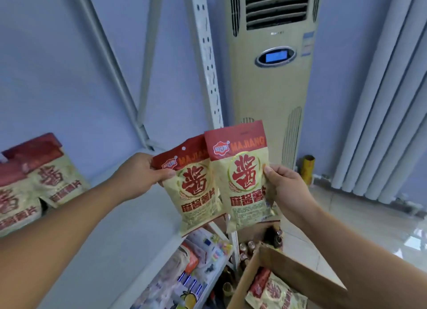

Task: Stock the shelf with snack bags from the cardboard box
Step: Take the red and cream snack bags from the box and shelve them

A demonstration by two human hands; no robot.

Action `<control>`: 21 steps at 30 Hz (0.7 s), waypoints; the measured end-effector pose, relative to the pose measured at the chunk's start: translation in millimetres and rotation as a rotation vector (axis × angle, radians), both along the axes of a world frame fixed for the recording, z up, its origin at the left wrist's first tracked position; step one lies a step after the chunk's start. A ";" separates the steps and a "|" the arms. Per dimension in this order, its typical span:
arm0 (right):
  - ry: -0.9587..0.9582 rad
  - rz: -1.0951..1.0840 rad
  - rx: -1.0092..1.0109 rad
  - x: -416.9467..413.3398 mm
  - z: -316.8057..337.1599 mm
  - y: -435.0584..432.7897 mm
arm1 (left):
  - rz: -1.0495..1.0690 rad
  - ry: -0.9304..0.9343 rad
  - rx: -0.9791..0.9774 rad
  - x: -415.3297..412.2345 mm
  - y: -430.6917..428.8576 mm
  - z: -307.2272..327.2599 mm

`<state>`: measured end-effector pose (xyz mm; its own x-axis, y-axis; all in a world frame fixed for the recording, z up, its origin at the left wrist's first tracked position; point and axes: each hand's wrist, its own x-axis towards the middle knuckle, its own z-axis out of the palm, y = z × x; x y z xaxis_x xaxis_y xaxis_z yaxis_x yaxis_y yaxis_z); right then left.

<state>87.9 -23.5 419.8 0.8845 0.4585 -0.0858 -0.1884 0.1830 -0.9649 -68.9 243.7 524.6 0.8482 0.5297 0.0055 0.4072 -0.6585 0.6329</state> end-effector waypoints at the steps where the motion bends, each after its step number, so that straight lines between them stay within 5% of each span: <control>1: -0.003 0.010 0.009 -5.5 4.4 16.0 | 0.006 0.004 0.005 -10.4 11.6 5.4; 11: -0.090 0.210 0.085 -86.7 24.7 193.7 | 0.112 -0.002 0.046 -136.1 149.9 35.3; 21: -0.045 0.318 0.029 -145.7 -5.8 312.8 | 0.267 -0.025 -0.078 -228.7 257.9 -9.0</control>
<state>-57.8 289.3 414.0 0.6989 0.7145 -0.0328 -0.1980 0.1491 -0.9688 -297.6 501.6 515.7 0.6786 0.7341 -0.0250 0.5432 -0.4786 0.6898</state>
